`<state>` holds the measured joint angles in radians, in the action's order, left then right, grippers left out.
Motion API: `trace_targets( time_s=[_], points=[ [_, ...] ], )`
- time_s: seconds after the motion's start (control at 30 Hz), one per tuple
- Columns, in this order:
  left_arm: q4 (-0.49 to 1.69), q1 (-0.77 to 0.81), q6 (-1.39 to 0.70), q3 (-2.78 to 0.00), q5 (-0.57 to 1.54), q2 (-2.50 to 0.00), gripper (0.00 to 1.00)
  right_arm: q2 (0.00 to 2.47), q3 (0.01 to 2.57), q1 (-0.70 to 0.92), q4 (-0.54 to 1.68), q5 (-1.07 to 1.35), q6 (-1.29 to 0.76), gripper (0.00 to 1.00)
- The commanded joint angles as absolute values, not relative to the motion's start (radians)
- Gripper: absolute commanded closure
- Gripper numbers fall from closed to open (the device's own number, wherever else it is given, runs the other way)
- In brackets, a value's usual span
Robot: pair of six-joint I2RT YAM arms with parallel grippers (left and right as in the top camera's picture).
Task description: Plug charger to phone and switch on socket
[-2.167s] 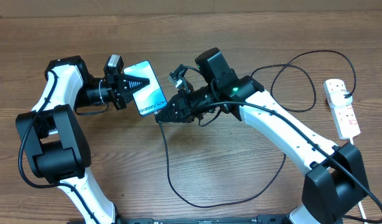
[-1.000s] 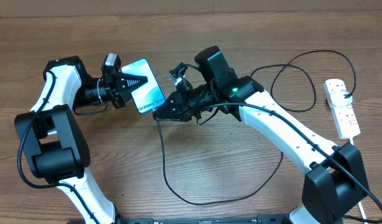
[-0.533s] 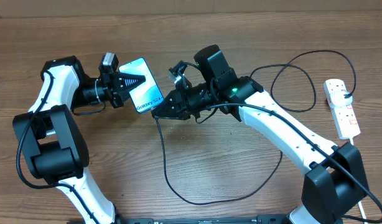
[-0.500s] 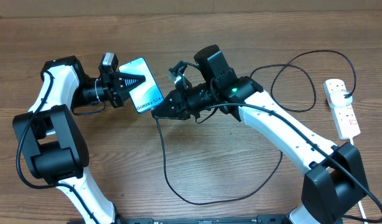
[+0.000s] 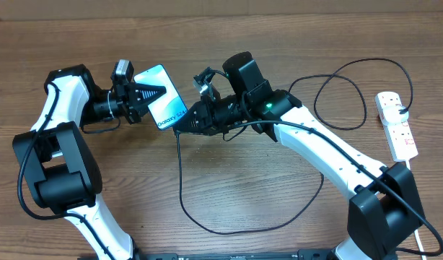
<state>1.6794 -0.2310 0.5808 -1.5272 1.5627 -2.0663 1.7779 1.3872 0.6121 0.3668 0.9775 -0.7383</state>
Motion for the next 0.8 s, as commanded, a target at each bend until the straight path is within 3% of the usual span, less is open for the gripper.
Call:
trace_targets(
  time_s=[0.0,0.77],
  points=[
    [1.691,-0.196,0.653,-1.530,1.538,-2.030,0.96,1.794,1.407,0.583,0.314,0.838,-0.733,0.96],
    [1.691,-0.185,0.653,-1.530,1.448,-2.030,0.96,1.794,1.407,0.504,0.300,0.952,-0.698,0.96]
  ],
)
